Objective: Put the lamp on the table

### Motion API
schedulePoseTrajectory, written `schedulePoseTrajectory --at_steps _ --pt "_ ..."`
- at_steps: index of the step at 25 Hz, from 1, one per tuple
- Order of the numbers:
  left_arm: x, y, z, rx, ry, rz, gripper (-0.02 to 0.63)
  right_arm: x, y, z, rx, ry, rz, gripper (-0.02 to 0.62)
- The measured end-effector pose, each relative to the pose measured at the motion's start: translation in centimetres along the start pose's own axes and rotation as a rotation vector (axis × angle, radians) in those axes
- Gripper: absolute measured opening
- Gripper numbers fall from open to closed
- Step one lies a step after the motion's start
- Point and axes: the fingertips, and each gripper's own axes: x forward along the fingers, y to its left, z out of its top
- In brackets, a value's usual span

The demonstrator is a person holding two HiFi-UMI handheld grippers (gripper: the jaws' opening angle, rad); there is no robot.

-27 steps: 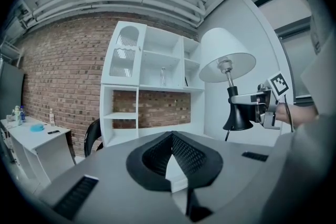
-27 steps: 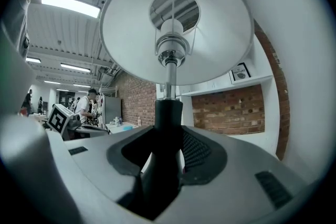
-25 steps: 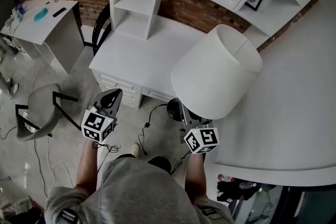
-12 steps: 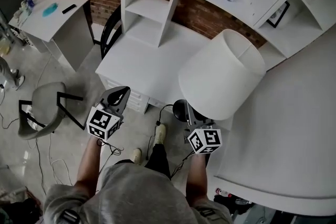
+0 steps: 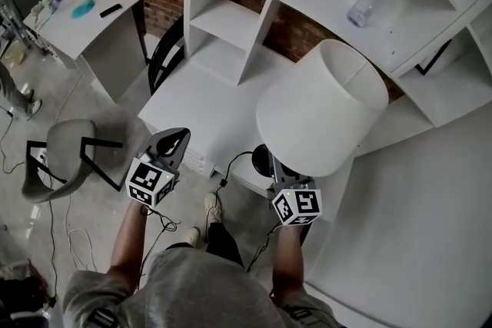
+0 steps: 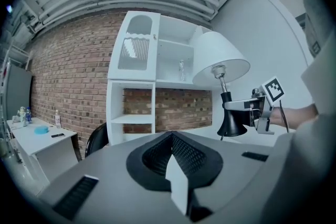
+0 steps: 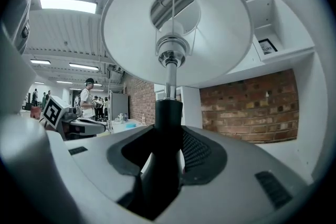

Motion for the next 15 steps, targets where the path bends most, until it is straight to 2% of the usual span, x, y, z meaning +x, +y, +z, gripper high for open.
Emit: schedulePoseTrajectory --at_steps 6,15 --pt "3.7 2.2 -0.8 -0.005 0.015 0.051 0.003 4.6 -2.1 -1.1 -0.020 -0.011 0.043 0.173" --pt "7.6 4.2 -3.4 -0.009 0.043 0.086 0.003 10.3 -4.2 -4.0 -0.038 -0.027 0.081 0.173"
